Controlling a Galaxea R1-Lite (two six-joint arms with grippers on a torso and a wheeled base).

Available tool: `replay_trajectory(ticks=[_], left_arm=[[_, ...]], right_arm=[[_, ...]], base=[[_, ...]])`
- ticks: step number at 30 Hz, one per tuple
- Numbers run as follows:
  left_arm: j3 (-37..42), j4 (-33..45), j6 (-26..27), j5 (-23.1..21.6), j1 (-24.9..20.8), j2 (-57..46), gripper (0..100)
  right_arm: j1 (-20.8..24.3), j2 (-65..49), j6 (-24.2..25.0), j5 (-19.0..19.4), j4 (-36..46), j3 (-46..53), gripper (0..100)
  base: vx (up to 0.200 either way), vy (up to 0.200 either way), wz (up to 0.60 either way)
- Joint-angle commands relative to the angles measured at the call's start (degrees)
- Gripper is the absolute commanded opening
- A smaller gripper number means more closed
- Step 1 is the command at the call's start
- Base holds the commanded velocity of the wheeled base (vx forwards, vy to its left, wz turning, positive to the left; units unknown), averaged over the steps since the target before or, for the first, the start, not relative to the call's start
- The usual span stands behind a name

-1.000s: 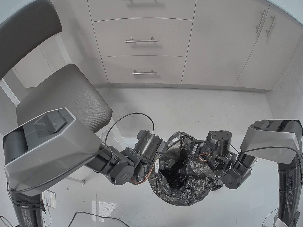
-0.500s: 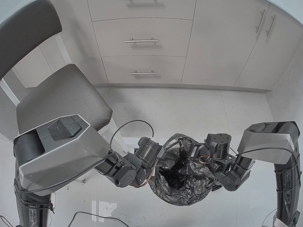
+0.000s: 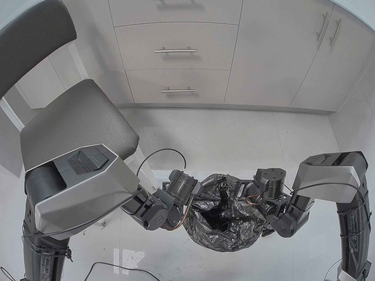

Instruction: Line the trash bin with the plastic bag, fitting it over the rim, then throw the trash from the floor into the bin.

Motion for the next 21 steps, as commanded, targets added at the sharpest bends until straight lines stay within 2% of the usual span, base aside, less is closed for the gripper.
replay_trajectory(ticks=[1,10,14,17,21], left_arm=[[0.1,0.1,0.4,0.0,0.0,0.6,100],[0.2,0.1,0.3,-0.2,0.0,0.7,100],[0.2,0.1,0.2,-0.4,0.0,0.6,100],[0.3,0.1,0.1,-0.5,0.1,0.7,100],[0.3,0.1,0.1,-0.5,0.2,0.4,100]], right_arm=[[-1.0,0.4,-0.4,0.0,0.0,0.0,100],[-1.2,-0.1,-0.4,1.8,0.5,1.4,100],[-0.8,-1.0,-4.1,5.0,0.6,4.3,100],[-0.8,-0.5,-6.2,5.0,0.8,4.3,100],[-1.0,0.7,-6.4,4.9,2.0,2.6,100]], base=[[0.000,0.000,0.00],[0.000,0.000,0.00],[0.000,0.000,0.00],[0.000,0.000,0.00],[0.000,0.000,0.00]])
